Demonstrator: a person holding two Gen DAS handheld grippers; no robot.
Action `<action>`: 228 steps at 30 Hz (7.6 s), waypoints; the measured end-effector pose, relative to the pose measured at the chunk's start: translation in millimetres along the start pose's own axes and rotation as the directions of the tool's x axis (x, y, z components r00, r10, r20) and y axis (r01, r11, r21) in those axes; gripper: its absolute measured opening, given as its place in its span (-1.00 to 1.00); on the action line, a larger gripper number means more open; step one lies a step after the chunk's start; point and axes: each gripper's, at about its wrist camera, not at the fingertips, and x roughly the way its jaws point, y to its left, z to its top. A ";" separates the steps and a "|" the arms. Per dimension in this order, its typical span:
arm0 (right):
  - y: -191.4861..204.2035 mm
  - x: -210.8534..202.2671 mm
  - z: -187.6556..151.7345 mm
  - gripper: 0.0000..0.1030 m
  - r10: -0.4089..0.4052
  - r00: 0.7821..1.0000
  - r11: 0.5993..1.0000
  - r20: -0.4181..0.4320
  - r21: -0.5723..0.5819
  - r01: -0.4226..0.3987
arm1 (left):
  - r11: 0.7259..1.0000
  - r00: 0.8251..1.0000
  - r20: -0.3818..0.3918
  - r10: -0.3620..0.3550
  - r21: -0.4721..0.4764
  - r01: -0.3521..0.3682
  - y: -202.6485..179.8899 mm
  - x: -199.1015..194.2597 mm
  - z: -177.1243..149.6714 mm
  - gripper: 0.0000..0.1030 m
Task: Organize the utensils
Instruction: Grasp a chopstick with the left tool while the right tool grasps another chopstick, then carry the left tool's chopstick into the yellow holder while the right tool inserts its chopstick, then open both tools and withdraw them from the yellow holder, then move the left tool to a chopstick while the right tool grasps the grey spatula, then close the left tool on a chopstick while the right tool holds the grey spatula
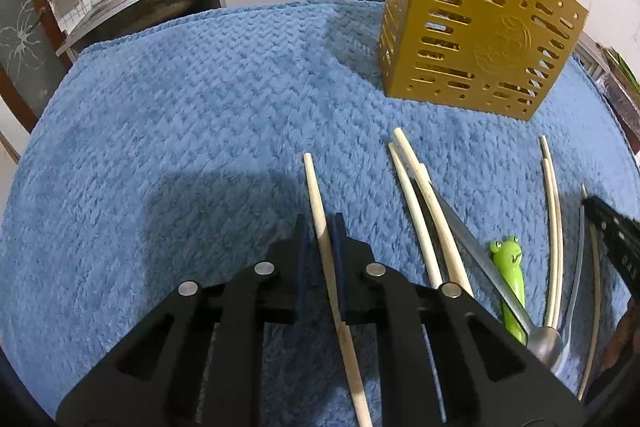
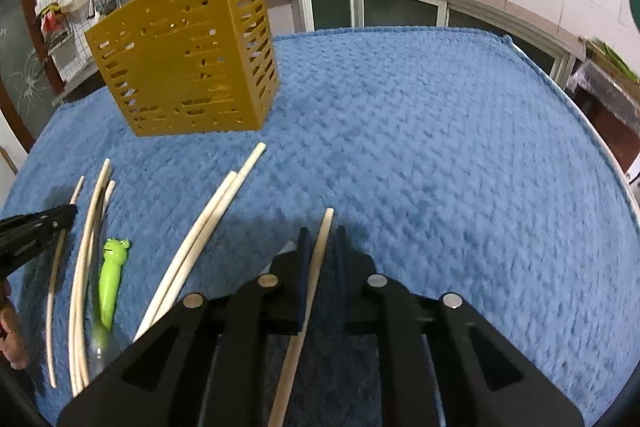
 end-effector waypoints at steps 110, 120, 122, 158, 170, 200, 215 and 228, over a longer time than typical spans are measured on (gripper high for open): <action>13.7 -40.1 9.7 0.16 -0.084 0.986 0.995 0.147 -0.035 0.090 | 0.999 0.978 0.203 -0.044 -0.013 0.047 5.2 -52.1 9.8 0.86; 16.5 -16.3 -14.5 0.16 -0.087 0.996 0.996 0.026 0.002 0.087 | 0.995 0.990 0.109 -0.094 -0.024 0.097 -2.5 -16.6 -7.6 0.50; 16.5 -13.2 -15.7 0.15 -0.073 0.997 0.997 0.011 0.017 0.073 | 0.996 0.990 0.104 -0.094 -0.001 0.095 -9.3 -15.9 -8.7 0.40; 14.5 -8.8 4.5 -0.78 0.008 1.000 1.000 -0.021 0.001 -0.008 | 0.983 0.982 0.046 -0.183 -0.001 0.183 -9.5 -13.0 -0.1 -0.95; 27.8 -3.7 -4.5 -0.43 -0.071 0.997 0.997 -0.034 0.003 0.071 | 0.994 0.995 0.018 -0.099 0.045 0.098 -31.5 0.9 1.0 -0.95; 23.3 6.8 14.5 -0.86 0.042 0.994 0.992 -0.100 -0.112 -0.053 | 0.992 0.997 -0.023 -0.080 0.095 0.082 -41.9 6.6 17.1 -1.00; -3.7 -0.4 10.3 -0.86 0.050 0.995 0.996 -0.092 -0.073 -0.057 | 0.967 0.965 -0.057 -0.255 0.009 0.256 -29.2 -16.8 13.3 -1.00; -5.7 -1.6 7.7 -0.85 0.047 0.994 0.996 -0.102 -0.072 -0.054 | 0.989 0.990 -0.072 -0.125 0.077 0.130 -51.9 -1.6 16.0 -0.81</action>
